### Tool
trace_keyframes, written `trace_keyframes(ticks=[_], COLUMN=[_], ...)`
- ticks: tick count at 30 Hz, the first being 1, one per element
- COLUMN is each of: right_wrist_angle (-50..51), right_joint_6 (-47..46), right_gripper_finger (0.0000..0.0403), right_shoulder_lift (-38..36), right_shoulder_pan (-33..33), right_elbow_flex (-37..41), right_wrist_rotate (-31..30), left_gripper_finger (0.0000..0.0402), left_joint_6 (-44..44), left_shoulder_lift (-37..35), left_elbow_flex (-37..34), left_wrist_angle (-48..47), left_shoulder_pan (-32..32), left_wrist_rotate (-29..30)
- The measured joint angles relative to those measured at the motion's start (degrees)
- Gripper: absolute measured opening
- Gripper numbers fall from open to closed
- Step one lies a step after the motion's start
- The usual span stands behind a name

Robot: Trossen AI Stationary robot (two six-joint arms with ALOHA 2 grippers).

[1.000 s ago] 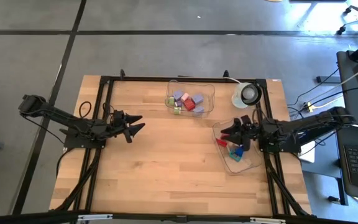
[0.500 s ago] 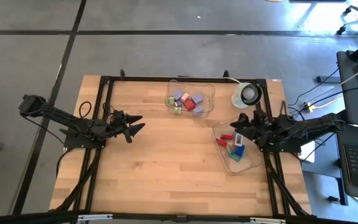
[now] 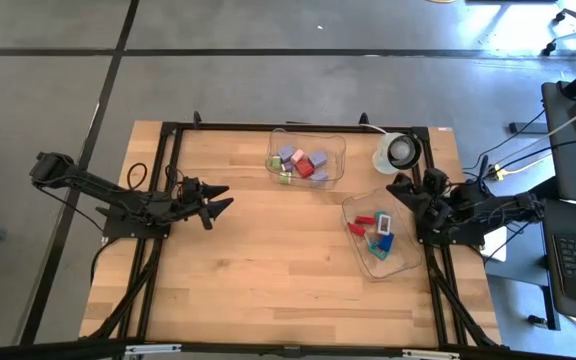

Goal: Pick & Place Office items
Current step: Return to Home Position

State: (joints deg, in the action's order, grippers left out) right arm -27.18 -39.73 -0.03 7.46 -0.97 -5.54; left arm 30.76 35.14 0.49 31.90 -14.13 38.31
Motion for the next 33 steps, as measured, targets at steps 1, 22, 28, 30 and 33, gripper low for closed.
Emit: trace_keyframes(ticks=[1, 22, 28, 30, 33], right_wrist_angle=[0.0, 0.7, 0.7, 0.7, 0.7], right_joint_6=[0.0, -0.1, -0.1, -0.1, 0.0], right_gripper_finger=[0.0221, 0.0221, 0.0221, 0.0221, 0.0221], right_shoulder_lift=[0.0, 0.0, 0.0, 0.0, 0.0], right_shoulder_pan=[-0.2, -0.2, -0.2, -0.3, -0.3], right_elbow_flex=[0.0, 0.0, 0.0, 0.0, 0.0], right_wrist_rotate=[0.0, 0.0, 0.0, 0.0, 0.0], left_gripper_finger=[0.0262, 0.0262, 0.0262, 0.0262, 0.0262], left_joint_6=[0.0, 0.0, 0.0, 0.0, 0.0], left_shoulder_lift=[0.0, 0.0, 0.0, 0.0, 0.0], left_elbow_flex=[0.0, 0.0, 0.0, 0.0, 0.0], left_wrist_angle=[0.0, 0.0, 0.0, 0.0, 0.0], left_shoulder_pan=[0.0, 0.0, 0.0, 0.0, 0.0], left_wrist_rotate=[0.0, 0.0, 0.0, 0.0, 0.0])
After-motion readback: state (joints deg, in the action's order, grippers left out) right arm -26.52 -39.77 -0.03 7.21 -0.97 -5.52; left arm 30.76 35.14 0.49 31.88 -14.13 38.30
